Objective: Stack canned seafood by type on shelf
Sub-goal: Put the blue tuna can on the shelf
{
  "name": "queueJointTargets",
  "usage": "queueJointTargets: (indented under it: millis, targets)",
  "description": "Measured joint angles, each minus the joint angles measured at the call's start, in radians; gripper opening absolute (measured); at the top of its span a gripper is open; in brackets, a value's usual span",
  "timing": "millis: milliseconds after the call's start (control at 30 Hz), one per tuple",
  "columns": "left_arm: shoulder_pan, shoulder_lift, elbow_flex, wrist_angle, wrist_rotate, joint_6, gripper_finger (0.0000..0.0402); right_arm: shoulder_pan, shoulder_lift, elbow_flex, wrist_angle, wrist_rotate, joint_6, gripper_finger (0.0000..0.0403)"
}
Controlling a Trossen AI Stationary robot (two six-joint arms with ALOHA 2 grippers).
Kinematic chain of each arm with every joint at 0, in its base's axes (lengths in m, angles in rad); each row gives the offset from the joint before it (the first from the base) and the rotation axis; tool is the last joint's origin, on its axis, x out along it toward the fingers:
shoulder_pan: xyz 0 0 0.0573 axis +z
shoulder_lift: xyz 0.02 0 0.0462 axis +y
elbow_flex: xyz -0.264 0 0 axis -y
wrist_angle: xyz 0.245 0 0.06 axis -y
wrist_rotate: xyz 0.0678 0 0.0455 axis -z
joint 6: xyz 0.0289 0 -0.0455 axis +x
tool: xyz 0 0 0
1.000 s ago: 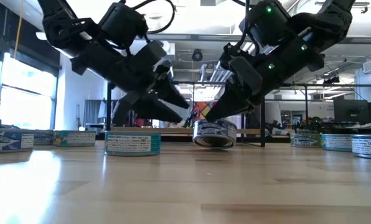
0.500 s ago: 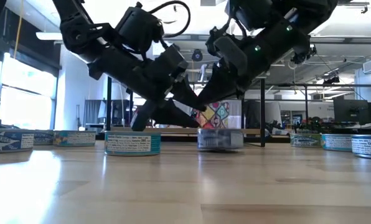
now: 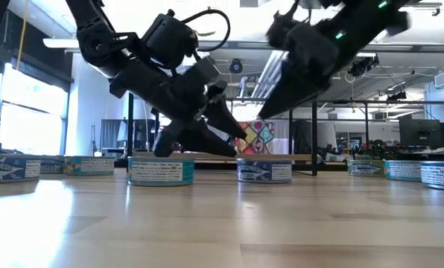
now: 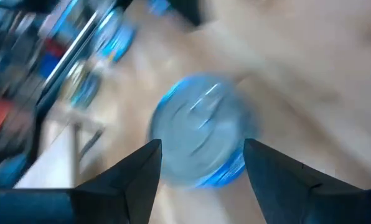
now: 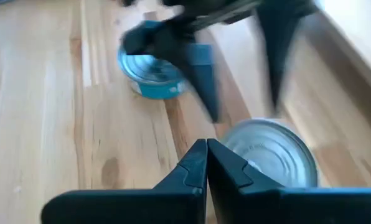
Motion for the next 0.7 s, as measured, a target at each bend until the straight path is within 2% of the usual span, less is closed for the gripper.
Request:
queueJointTargets:
  millis: [133,300,500,700]
  targets:
    - [0.006,0.003,0.037,-0.065,0.092,0.073,0.0208,0.093,-0.013,-0.001,-0.032,0.120,0.109,0.0000]
    - [0.021,0.020,0.151,-0.260,0.157,0.160,0.0167,0.188,-0.013,-0.001,-0.033,0.267,0.192,0.0000]
    - [0.033,0.120,0.296,-0.397,0.133,0.193,0.0116,0.269,-0.013,-0.002,-0.043,0.398,0.232,0.0000]
    - [0.031,0.177,0.400,-0.517,0.069,0.162,0.0075,0.306,-0.013,-0.003,-0.058,0.422,0.260,0.0000]
